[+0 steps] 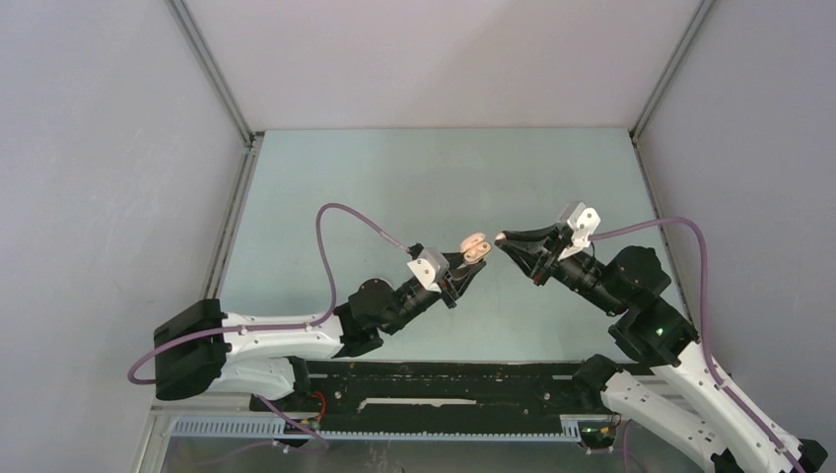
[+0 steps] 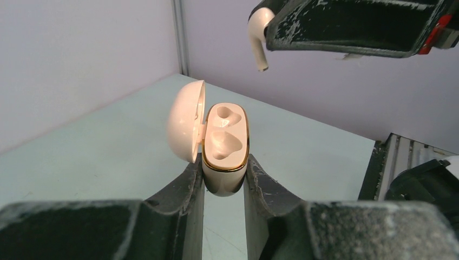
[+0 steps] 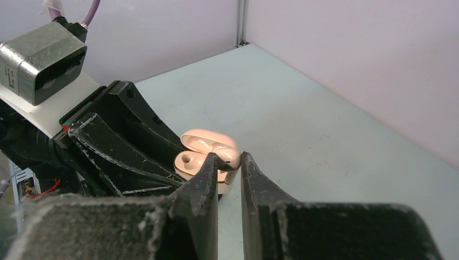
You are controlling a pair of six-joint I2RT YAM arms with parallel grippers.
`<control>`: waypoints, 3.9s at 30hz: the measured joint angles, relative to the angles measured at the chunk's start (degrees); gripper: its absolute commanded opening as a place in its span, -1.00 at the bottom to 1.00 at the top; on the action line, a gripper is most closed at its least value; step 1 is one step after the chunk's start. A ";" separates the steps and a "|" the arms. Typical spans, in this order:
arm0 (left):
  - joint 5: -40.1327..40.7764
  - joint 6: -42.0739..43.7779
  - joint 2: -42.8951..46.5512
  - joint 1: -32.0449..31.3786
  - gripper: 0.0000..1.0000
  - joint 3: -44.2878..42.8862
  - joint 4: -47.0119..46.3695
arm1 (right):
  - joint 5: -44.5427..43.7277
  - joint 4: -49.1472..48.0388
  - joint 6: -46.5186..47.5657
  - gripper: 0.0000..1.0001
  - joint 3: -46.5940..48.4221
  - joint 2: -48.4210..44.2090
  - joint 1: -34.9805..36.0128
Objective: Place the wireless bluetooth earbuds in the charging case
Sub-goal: Place the earbud in the charging case.
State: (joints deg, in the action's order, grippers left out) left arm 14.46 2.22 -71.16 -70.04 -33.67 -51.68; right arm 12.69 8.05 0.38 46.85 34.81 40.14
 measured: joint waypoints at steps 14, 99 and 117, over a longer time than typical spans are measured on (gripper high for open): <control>-3.96 -4.37 0.00 -0.09 -0.99 0.00 -0.68 | 2.73 -3.91 1.79 -1.00 -2.12 0.92 1.31; -2.58 -7.02 0.00 -0.13 -1.00 1.03 -4.79 | 5.55 -4.59 4.17 0.00 -4.39 1.81 1.36; -2.75 -8.17 0.31 -0.13 -0.99 2.45 -4.70 | 29.33 15.61 3.52 0.96 19.19 9.11 -14.64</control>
State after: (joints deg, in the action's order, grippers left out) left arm 11.70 -5.96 -70.85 -70.17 -31.22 -56.38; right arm 42.02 23.66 3.90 66.04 43.92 25.50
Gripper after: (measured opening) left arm 0.283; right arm 0.991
